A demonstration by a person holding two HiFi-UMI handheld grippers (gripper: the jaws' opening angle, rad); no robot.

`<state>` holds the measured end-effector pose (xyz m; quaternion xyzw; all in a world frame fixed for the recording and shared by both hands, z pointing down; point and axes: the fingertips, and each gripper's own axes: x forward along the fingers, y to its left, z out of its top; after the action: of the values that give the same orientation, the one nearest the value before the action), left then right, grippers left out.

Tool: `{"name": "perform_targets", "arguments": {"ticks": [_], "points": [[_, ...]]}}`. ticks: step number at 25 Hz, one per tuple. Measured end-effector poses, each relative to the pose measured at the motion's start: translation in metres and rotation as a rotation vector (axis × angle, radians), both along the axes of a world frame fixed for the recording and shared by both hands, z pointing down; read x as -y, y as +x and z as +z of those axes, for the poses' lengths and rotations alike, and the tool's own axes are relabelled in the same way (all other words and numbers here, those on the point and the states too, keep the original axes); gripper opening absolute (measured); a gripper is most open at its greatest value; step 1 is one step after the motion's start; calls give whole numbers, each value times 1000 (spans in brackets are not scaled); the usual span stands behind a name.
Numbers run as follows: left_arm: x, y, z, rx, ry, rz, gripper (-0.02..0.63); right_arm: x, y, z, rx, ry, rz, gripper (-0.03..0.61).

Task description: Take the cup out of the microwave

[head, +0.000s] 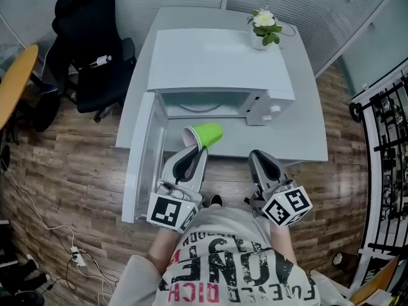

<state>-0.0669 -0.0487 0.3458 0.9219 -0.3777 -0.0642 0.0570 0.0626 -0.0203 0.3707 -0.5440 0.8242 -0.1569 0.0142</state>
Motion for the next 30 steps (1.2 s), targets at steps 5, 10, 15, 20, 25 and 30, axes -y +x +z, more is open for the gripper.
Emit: {"name": "perform_targets", "arguments": {"ticks": [5,10,15,20,25,30], "points": [[3,11,-4,-14,-7,-19,38,10,4,1,32,1,-34,26],[5,16,-3,-5,-12,-40,39,17,5,4,18,-10,-69,26],[12,18,-1,-6,-12,-54,38,23,11,3,15,-2,-72,25],[16,18,-2,-8,-10,-57,38,26,10,-2,5,10,-81,25],[18,20,-1,-5,-9,-52,40,29,6,-3,0,13,-92,25],[21,19,0,0,-12,-57,40,32,8,-1,5,8,-87,25]]}}
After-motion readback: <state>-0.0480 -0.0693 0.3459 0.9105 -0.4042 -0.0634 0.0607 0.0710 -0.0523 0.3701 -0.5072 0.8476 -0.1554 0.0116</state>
